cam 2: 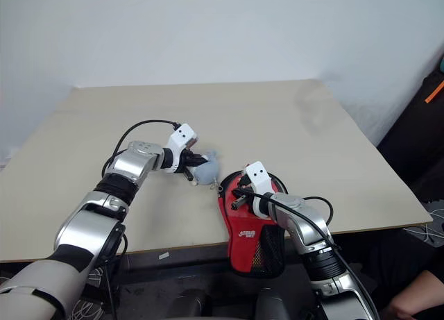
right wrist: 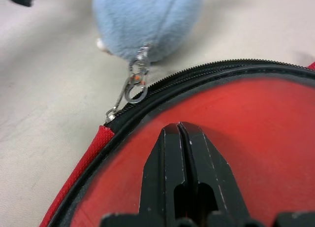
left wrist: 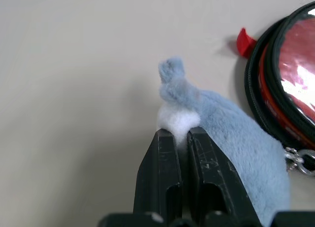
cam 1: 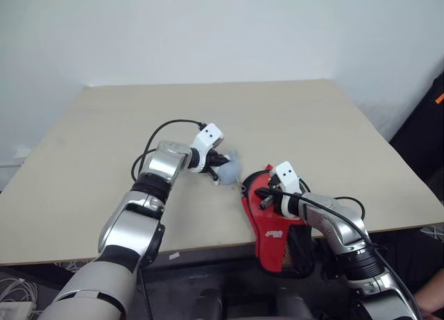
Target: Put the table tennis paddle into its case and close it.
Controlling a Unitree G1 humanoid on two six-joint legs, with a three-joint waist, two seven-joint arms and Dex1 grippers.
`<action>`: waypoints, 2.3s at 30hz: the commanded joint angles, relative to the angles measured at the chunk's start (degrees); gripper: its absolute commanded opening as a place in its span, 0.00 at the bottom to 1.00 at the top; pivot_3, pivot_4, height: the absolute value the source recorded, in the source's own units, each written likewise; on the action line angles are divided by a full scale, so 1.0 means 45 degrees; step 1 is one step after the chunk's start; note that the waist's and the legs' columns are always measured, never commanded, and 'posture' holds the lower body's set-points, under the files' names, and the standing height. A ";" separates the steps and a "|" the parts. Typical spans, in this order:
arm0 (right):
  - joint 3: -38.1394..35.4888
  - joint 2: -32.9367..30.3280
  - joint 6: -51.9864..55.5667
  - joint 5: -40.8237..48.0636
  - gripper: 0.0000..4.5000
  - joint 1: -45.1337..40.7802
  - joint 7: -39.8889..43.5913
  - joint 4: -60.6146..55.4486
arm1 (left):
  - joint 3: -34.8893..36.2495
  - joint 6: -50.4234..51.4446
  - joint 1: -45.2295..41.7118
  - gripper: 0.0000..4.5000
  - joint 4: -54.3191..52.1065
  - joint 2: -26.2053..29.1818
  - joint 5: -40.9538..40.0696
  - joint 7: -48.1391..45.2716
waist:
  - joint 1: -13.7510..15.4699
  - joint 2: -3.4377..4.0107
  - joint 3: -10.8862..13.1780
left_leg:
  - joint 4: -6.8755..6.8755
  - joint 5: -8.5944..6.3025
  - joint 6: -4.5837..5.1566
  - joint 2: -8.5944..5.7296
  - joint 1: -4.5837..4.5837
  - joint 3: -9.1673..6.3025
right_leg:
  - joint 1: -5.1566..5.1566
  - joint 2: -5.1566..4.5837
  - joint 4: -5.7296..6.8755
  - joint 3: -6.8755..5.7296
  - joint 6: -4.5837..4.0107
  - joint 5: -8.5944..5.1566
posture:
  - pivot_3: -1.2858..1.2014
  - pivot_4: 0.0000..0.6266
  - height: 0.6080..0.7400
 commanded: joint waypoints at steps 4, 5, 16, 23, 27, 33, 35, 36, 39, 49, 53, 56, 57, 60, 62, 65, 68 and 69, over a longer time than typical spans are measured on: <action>0.0138 0.0032 0.0057 -0.0145 0.00 -0.0002 -0.0018 -0.0146 | -0.0531 -0.1676 -0.2018 0.01 0.1637 -0.0135 0.1571 0.0342 | -0.0006 -0.0006 0.0003 | 0.0002 0.0000 0.0000 -0.0001 -0.0005 0.0001 | -0.0003 -0.0001 0.0000 0.0000 0.0002 0.0000 | 0.52 0.00 0.68; 0.0143 0.0047 0.0059 -0.0148 0.00 0.0002 -0.0033 -0.0157 | -0.0602 -0.1824 -0.2170 0.01 0.1830 -0.0129 0.1721 0.0233 | -0.0007 -0.0005 0.0002 | 0.0001 0.0000 0.0000 0.0000 -0.0005 0.0001 | -0.0005 0.0000 0.0001 -0.0001 0.0002 -0.0001 | 0.52 0.00 0.68; 0.0182 0.0064 0.0048 -0.0161 0.00 0.0059 -0.0061 -0.0237 | -0.0182 -0.3574 -0.3433 0.01 0.4073 -0.1257 0.2770 0.3832 | -0.0004 -0.0012 0.0006 | 0.0001 0.0000 0.0001 0.0001 -0.0008 -0.0001 | -0.0010 0.0000 0.0005 0.0000 0.0005 0.0000 | 0.52 0.00 0.68; 0.0196 0.0076 0.0100 -0.0156 0.00 0.0109 -0.0112 -0.0345 | -0.0038 -0.4322 -0.3655 0.01 0.4621 -0.2286 0.3184 0.5734 | -0.0004 -0.0014 0.0006 | 0.0003 0.0000 0.0001 -0.0001 -0.0009 -0.0001 | -0.0010 -0.0001 0.0006 0.0000 0.0007 0.0001 | 0.52 0.00 0.68; 0.0206 0.0055 0.0154 -0.0149 0.00 0.0154 -0.0130 -0.0440 | 0.0052 -0.4600 -0.3785 0.01 0.4777 -0.2876 0.3333 0.6406 | -0.0004 -0.0014 0.0007 | 0.0003 0.0000 0.0001 -0.0002 -0.0009 -0.0002 | -0.0010 -0.0001 0.0006 0.0000 0.0007 0.0001 | 0.52 0.00 0.68; 0.0182 0.0000 0.0274 -0.0163 0.00 0.0263 -0.0148 -0.0615 | 0.0255 -0.4874 -0.4099 0.01 0.4884 -0.3677 0.3235 0.7222 | 0.0001 -0.0015 0.0007 | 0.0006 0.0000 0.0001 -0.0011 -0.0012 -0.0002 | -0.0007 -0.0008 0.0006 -0.0001 0.0008 0.0000 | 0.52 0.00 0.68; 0.0181 -0.0002 0.0327 -0.0166 0.00 0.0294 -0.0155 -0.0680 | 0.0313 -0.4925 -0.4158 0.01 0.4906 -0.3855 0.3261 0.7406 | -0.0001 -0.0015 0.0006 | 0.0006 0.0000 0.0001 -0.0011 -0.0012 -0.0003 | -0.0008 -0.0008 0.0006 -0.0001 0.0009 0.0000 | 0.52 0.00 0.68; 0.0186 -0.0002 0.0345 -0.0173 0.00 0.0308 -0.0160 -0.0696 | 0.0366 -0.5001 -0.4185 0.01 0.4904 -0.4004 0.3256 0.7514 | -0.0001 -0.0015 0.0007 | 0.0006 0.0000 0.0001 -0.0011 -0.0012 -0.0002 | -0.0008 -0.0008 0.0006 0.0000 0.0009 0.0000 | 0.52 0.00 0.68; 0.0184 0.0009 0.0404 -0.0174 0.00 0.0340 -0.0178 -0.0746 | 0.0485 -0.5264 -0.4192 0.01 0.4854 -0.4557 0.3191 0.7708 | 0.0007 -0.0015 0.0006 | 0.0006 0.0000 0.0001 -0.0013 -0.0012 -0.0004 | -0.0007 -0.0009 0.0006 -0.0002 0.0010 0.0000 | 0.52 0.00 0.68; 0.0150 0.0013 0.0555 -0.0149 0.00 0.0340 -0.0185 -0.0836 | 0.0253 -0.6338 -0.3101 0.01 0.4527 -0.5265 0.3100 0.4065 | 0.0002 -0.0009 0.0003 | 0.0010 -0.0001 0.0001 -0.0019 -0.0014 0.0000 | -0.0006 -0.0013 0.0005 0.0000 0.0009 0.0000 | 0.52 0.00 0.68; 0.0169 0.0019 0.0565 -0.0151 0.00 0.0284 -0.0156 -0.0788 | 0.0196 -0.6574 -0.2607 0.01 0.4305 -0.5003 0.3069 0.2235 | 0.0001 -0.0008 0.0002 | 0.0010 0.0000 0.0001 -0.0018 -0.0013 -0.0002 | -0.0006 -0.0012 0.0007 0.0000 0.0008 0.0001 | 0.52 0.00 0.68; 0.0185 0.0036 0.0569 -0.0150 0.00 0.0232 -0.0132 -0.0750 | 0.0165 -0.6512 -0.2295 0.01 0.4112 -0.4749 0.3068 0.1181 | -0.0001 -0.0006 0.0000 | 0.0009 -0.0001 0.0001 -0.0017 -0.0010 -0.0001 | -0.0004 -0.0012 0.0007 0.0002 0.0008 0.0001 | 0.52 0.00 0.68; 0.0189 0.0034 0.0561 -0.0151 0.00 0.0215 -0.0116 -0.0730 | 0.0167 -0.6478 -0.2231 0.06 0.4053 -0.4664 0.3083 0.1023 | -0.0001 -0.0007 0.0000 | 0.0010 -0.0001 0.0001 -0.0017 -0.0010 -0.0002 | -0.0003 -0.0012 0.0007 0.0001 0.0007 0.0001 | 0.52 0.00 0.68; 0.0225 0.0043 0.0532 -0.0167 0.00 0.0160 -0.0073 -0.0661 | 0.0159 -0.6367 -0.2122 0.24 0.3903 -0.4395 0.3136 0.0653 | -0.0004 -0.0007 -0.0001 | 0.0011 -0.0001 0.0002 -0.0017 -0.0009 -0.0003 | 0.0000 -0.0012 0.0007 0.0001 0.0008 0.0001 | 0.52 0.00 0.68; 0.0255 0.0050 0.0510 -0.0185 0.00 0.0130 -0.0049 -0.0619 | 0.0238 -0.6307 -0.2138 0.39 0.3787 -0.4255 0.3070 0.0473 | -0.0005 -0.0007 -0.0001 | 0.0011 -0.0001 0.0002 -0.0016 -0.0008 -0.0003 | -0.0001 -0.0011 0.0008 0.0001 0.0008 0.0001 | 0.52 0.00 0.68; 0.0291 0.0066 0.0475 -0.0190 0.00 0.0071 -0.0001 -0.0551 | 0.0472 -0.6154 -0.2310 0.63 0.3585 -0.3988 0.2873 0.0368 | -0.0005 -0.0007 -0.0001 | 0.0011 -0.0001 0.0002 -0.0015 -0.0006 -0.0004 | -0.0001 -0.0011 0.0011 0.0001 0.0008 0.0001 | 0.52 0.00 0.68; 0.0328 0.0081 0.0466 -0.0189 0.00 0.0024 0.0032 -0.0530 | 0.0711 -0.5927 -0.2530 0.79 0.3431 -0.3639 0.2672 0.0274 | -0.0009 -0.0007 -0.0001 | 0.0011 -0.0001 0.0003 -0.0015 -0.0005 -0.0006 | -0.0002 -0.0009 0.0014 0.0001 0.0008 0.0001 | 0.52 0.00 0.68; 0.0336 0.0081 0.0482 -0.0182 0.00 0.0024 0.0039 -0.0561 | 0.0790 -0.5941 -0.2594 0.79 0.3339 -0.3475 0.2592 0.0226 | -0.0010 -0.0007 -0.0001 | 0.0011 -0.0001 0.0003 -0.0014 -0.0005 -0.0007 | -0.0003 -0.0009 0.0015 0.0001 0.0008 0.0001 | 0.52 0.00 0.68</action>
